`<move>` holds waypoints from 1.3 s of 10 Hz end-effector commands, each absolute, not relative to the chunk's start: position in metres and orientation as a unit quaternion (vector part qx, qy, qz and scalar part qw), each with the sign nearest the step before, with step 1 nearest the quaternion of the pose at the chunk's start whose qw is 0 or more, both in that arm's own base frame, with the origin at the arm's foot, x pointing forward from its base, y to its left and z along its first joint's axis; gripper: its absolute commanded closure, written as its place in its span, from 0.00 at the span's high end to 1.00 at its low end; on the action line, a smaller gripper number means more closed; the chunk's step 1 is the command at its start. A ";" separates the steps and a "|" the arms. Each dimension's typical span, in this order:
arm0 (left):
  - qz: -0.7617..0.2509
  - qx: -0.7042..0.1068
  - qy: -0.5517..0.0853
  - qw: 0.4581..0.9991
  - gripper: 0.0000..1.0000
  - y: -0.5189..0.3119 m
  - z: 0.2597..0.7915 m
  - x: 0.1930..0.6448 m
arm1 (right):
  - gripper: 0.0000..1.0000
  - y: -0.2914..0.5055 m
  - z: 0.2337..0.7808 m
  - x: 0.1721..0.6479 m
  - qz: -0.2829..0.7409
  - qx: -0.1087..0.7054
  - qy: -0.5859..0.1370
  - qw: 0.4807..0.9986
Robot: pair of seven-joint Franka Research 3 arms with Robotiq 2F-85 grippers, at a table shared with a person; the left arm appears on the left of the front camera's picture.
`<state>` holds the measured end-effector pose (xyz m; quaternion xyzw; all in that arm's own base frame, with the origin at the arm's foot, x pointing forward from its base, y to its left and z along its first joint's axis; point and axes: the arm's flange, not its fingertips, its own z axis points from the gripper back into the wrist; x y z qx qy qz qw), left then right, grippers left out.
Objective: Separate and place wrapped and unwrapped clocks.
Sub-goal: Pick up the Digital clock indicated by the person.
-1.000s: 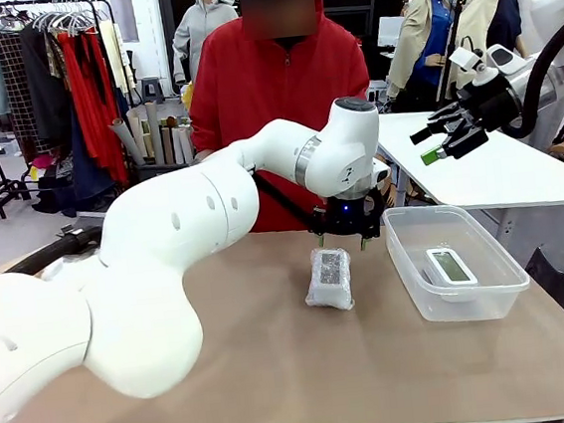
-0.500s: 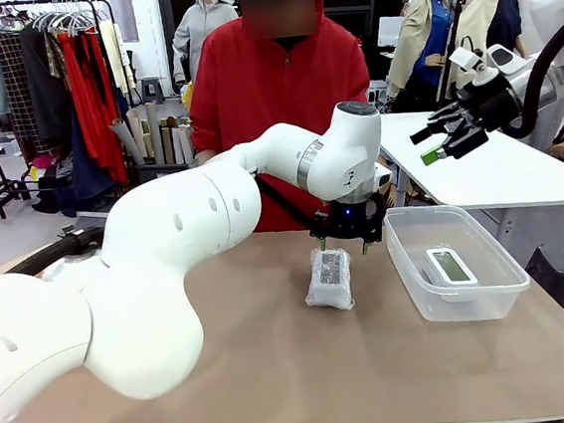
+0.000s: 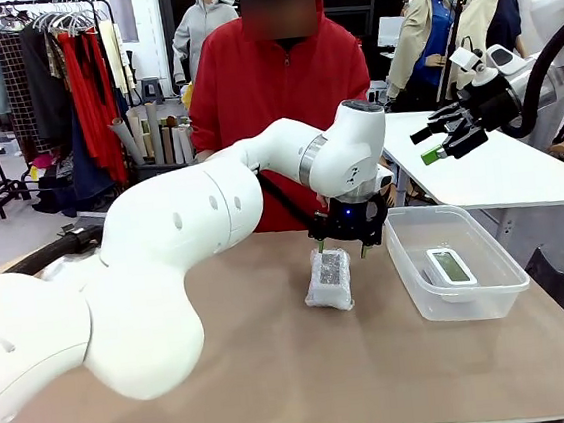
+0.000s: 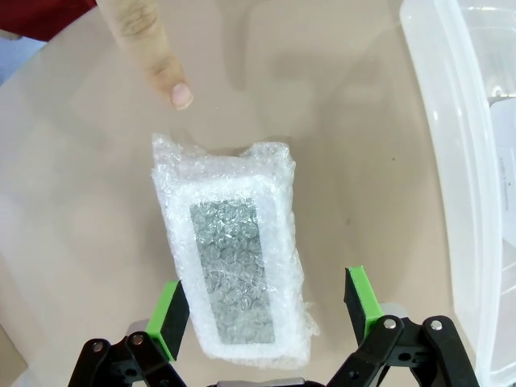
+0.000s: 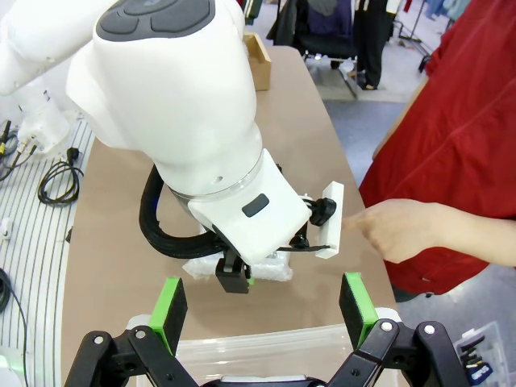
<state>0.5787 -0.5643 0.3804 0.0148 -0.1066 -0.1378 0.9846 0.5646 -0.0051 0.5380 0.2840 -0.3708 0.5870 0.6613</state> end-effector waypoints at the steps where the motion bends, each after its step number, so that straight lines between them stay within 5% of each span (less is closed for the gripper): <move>1: -0.136 0.006 -0.113 0.984 1.00 -0.565 0.377 0.582 | 1.00 -0.005 0.539 0.563 0.593 0.282 -0.373 0.656; 13: -0.101 0.040 -0.095 0.990 1.00 -0.545 0.359 0.590 | 1.00 -0.005 0.539 0.563 0.593 0.282 -0.373 0.656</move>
